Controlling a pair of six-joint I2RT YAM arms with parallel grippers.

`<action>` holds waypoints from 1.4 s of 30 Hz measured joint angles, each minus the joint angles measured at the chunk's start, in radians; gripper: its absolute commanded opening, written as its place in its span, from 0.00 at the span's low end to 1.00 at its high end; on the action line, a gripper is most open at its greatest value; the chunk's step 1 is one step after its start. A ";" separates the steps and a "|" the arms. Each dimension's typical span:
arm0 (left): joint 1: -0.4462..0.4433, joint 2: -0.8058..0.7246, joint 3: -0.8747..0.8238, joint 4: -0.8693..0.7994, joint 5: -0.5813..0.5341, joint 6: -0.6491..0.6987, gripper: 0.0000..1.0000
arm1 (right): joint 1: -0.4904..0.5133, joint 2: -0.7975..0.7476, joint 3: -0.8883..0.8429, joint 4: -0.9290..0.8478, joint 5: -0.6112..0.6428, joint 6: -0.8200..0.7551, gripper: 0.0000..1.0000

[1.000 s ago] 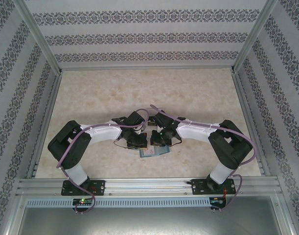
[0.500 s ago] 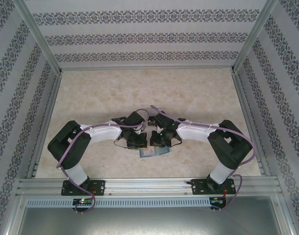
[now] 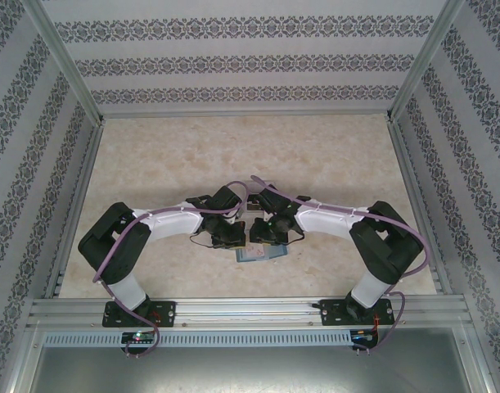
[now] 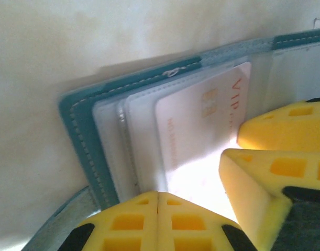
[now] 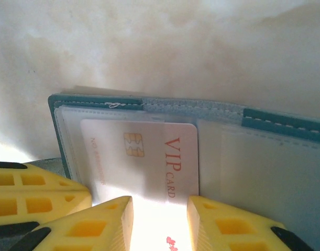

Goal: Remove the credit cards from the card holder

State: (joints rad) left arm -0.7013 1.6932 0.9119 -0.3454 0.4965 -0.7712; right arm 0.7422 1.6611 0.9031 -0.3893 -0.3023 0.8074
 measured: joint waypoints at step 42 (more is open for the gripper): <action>-0.035 0.077 0.106 -0.088 -0.040 0.016 0.00 | -0.040 -0.024 -0.055 0.032 -0.029 -0.005 0.30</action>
State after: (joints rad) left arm -0.7361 1.7699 1.0183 -0.4335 0.4564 -0.7547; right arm 0.7025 1.6371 0.8486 -0.3576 -0.3309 0.8021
